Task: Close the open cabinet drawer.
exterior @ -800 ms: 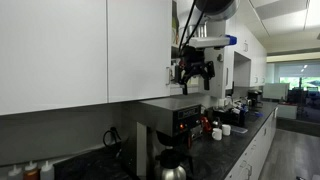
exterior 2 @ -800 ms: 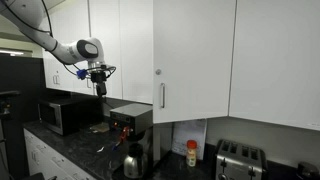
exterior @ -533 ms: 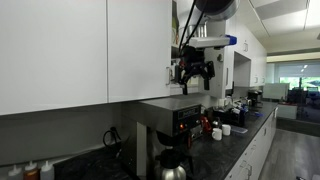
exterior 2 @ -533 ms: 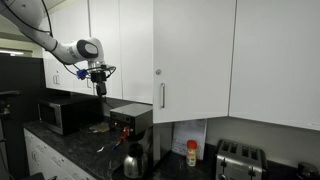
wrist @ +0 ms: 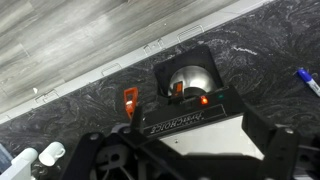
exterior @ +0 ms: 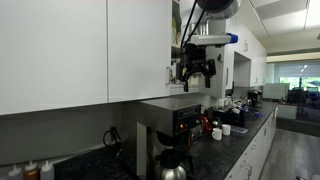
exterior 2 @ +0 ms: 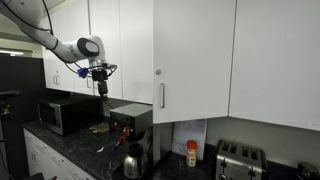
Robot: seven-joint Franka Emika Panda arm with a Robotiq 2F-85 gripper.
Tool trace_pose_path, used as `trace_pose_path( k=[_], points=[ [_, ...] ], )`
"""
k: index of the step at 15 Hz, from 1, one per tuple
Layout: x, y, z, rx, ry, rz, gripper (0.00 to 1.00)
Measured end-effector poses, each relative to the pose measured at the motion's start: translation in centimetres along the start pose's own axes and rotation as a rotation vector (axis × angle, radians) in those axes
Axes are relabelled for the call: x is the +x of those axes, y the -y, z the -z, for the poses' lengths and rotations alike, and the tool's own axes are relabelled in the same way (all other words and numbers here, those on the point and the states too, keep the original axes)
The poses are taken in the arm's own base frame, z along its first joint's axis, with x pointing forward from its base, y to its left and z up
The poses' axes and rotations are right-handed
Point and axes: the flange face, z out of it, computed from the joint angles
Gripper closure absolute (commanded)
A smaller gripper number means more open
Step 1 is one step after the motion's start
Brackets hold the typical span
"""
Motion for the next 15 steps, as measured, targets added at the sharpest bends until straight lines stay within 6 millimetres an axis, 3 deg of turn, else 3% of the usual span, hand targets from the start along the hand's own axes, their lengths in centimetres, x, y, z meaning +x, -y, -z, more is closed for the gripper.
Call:
trace_pose_path(
  k=[15],
  points=[
    [2.1,-12.5,7.6,-0.011,-0.162,-0.155,0.0]
  ],
)
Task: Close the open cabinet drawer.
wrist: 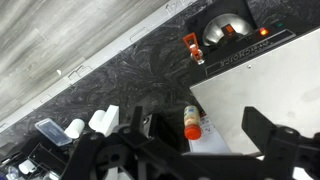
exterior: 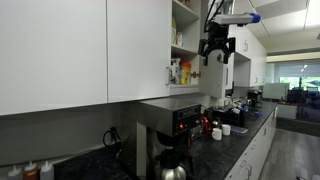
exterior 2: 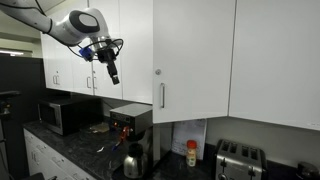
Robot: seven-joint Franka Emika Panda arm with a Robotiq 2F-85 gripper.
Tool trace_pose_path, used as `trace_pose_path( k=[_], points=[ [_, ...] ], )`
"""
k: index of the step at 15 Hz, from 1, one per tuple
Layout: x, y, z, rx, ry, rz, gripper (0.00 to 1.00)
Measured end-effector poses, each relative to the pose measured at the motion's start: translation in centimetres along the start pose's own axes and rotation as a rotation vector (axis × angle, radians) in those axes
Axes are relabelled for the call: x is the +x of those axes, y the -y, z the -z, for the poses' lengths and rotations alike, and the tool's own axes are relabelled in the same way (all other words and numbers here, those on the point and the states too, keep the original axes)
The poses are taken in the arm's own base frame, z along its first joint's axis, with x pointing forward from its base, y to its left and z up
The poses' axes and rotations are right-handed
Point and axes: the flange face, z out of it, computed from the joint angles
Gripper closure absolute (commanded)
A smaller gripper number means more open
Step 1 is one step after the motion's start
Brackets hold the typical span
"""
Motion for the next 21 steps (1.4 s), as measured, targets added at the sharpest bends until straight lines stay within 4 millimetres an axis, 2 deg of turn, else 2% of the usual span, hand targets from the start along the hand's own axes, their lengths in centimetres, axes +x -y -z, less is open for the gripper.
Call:
trace_pose_path(
  k=[5,11,16,21],
  points=[
    [1.3,-3.0,0.8,-0.034,-0.055,-0.008,0.0],
    [3.5,-5.6,1.1,-0.081,-0.17,-0.02,0.0],
    [4.1,-6.4,1.5,-0.126,-0.229,-0.004,0.0],
    [4.1,-6.7,2.9,-0.174,-0.309,-0.002,0.0]
  ],
)
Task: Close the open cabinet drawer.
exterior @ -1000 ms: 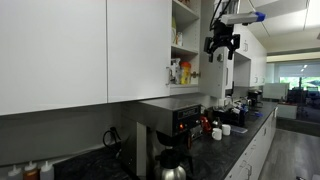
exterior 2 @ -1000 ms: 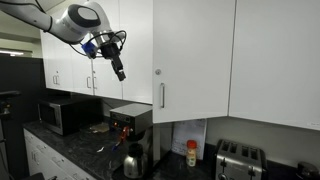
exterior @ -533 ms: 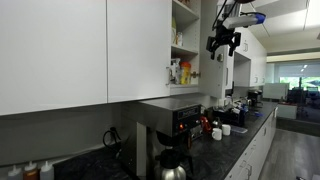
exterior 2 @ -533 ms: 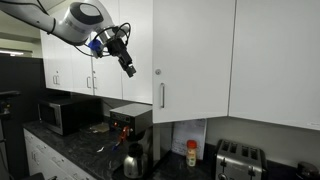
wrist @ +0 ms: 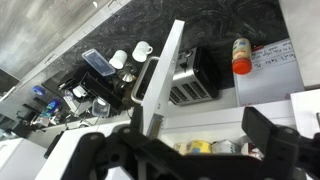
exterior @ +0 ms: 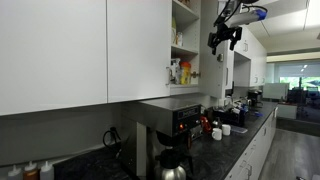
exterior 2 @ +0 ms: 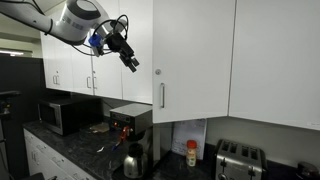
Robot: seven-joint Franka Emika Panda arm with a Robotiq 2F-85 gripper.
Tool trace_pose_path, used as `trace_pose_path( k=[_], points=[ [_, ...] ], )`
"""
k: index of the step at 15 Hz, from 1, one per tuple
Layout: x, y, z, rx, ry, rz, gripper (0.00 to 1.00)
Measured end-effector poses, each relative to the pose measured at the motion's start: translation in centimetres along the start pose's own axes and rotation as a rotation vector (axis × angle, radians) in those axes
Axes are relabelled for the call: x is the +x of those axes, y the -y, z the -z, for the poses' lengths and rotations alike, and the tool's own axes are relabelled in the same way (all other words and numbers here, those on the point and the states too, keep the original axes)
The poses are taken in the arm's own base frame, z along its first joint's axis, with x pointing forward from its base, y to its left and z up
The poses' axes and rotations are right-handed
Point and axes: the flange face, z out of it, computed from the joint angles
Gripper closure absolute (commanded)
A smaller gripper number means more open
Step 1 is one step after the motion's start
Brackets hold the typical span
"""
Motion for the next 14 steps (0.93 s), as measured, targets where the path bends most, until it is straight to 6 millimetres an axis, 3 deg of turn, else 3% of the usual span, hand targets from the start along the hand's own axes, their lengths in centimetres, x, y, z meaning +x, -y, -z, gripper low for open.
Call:
trace_pose_path(
  k=[6,14],
  points=[
    [0.5,-1.3,1.2,-0.059,-0.077,-0.027,0.0],
    [2.1,-3.7,0.7,-0.107,-0.189,-0.062,0.0]
  ],
)
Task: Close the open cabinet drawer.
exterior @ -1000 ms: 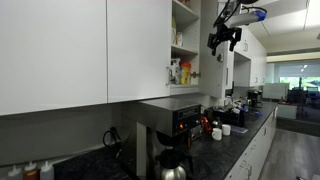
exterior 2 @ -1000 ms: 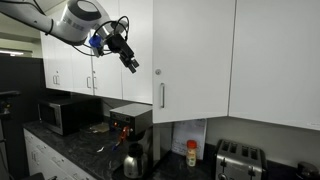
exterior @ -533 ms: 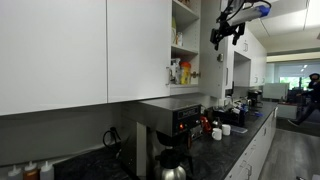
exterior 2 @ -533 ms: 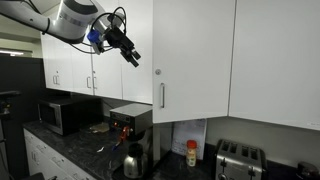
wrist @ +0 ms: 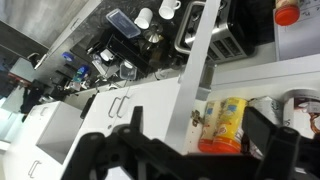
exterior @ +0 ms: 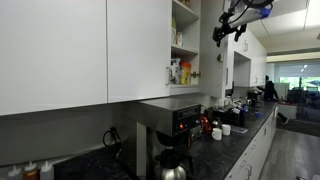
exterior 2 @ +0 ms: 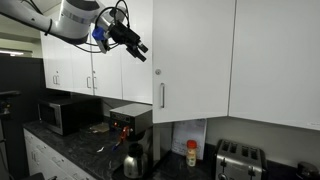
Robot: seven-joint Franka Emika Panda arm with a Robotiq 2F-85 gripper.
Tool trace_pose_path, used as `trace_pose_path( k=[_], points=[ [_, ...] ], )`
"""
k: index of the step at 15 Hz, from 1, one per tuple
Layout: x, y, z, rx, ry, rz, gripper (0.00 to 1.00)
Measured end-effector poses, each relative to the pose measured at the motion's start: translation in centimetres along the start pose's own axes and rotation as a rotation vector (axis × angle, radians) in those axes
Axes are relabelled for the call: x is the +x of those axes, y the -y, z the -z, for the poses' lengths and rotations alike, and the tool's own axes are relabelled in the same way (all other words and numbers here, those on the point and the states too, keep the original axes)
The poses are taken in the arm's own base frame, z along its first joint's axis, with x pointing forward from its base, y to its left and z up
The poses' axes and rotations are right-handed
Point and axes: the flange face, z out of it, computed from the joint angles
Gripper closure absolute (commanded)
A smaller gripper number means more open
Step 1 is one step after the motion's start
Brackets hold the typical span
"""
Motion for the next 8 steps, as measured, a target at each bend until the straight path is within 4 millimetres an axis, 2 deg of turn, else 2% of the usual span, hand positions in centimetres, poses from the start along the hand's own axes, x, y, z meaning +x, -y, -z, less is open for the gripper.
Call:
trace_pose_path(
  k=[8],
  points=[
    [0.91,0.01,-0.78,0.019,-0.094,-0.015,0.0]
  ],
)
